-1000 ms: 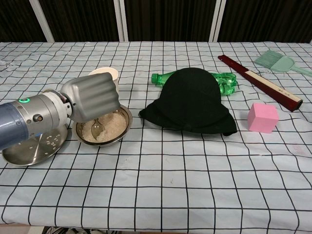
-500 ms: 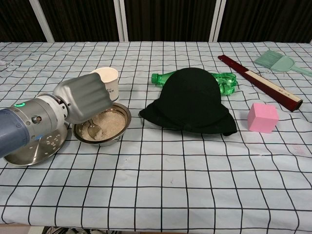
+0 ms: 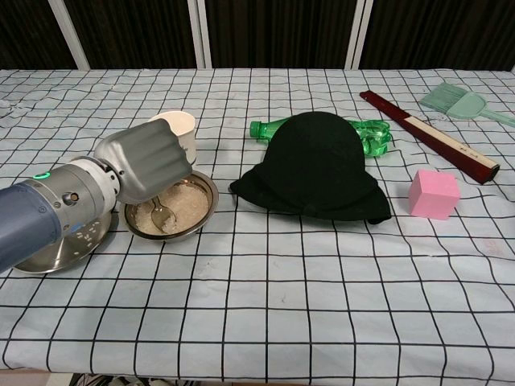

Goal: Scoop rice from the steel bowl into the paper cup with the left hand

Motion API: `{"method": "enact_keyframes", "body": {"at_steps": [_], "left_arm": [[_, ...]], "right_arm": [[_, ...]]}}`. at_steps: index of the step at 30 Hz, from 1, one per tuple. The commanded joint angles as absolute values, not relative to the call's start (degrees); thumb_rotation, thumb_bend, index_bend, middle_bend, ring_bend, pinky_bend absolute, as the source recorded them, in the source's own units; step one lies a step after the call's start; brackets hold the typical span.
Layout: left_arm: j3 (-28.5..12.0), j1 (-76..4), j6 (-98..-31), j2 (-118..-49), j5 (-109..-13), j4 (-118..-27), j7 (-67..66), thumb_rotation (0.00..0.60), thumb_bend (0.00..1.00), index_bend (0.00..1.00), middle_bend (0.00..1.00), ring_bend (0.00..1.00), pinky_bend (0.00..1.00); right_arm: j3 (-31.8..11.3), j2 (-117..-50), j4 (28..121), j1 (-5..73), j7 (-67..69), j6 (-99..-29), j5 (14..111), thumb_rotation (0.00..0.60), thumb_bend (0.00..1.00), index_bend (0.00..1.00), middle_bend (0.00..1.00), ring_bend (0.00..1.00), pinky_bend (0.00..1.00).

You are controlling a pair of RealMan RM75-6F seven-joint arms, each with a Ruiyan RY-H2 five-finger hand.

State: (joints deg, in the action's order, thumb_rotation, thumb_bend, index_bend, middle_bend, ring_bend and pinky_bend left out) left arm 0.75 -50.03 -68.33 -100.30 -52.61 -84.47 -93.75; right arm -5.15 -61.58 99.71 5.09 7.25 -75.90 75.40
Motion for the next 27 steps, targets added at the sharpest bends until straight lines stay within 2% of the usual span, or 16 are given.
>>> {"method": "enact_keyframes", "body": {"at_steps": [1, 16, 27], "left_arm": [[0.5, -50.0, -68.9, -100.7, -52.3, -84.3, -93.5, 0.6, 0.51, 0.77, 1.0, 1.0, 1.0], [-1.9, -47.5, -74.2, -102.4, -53.5, -83.8, -85.4, 0.6, 0.51, 0.77, 1.0, 1.0, 1.0], [-2.3, -45.7, -75.5, -99.1, -55.7, -87.3, -80.4, 0.6, 0.51, 0.77, 1.0, 1.0, 1.0]], "right_arm": [[-5.2, -61.6, 99.8, 5.1, 7.3, -75.9, 75.4, 0.6, 0.21, 0.0, 0.0, 0.0, 0.17], [-5.1, -61.5, 99.8, 5.0, 7.3, -75.9, 75.5, 0.6, 0.21, 0.0, 0.0, 0.0, 0.17], [-5.1, -61.6, 99.7, 5.0, 7.1, -76.1, 75.7, 0.6, 0.21, 0.0, 0.0, 0.0, 0.17]]}}
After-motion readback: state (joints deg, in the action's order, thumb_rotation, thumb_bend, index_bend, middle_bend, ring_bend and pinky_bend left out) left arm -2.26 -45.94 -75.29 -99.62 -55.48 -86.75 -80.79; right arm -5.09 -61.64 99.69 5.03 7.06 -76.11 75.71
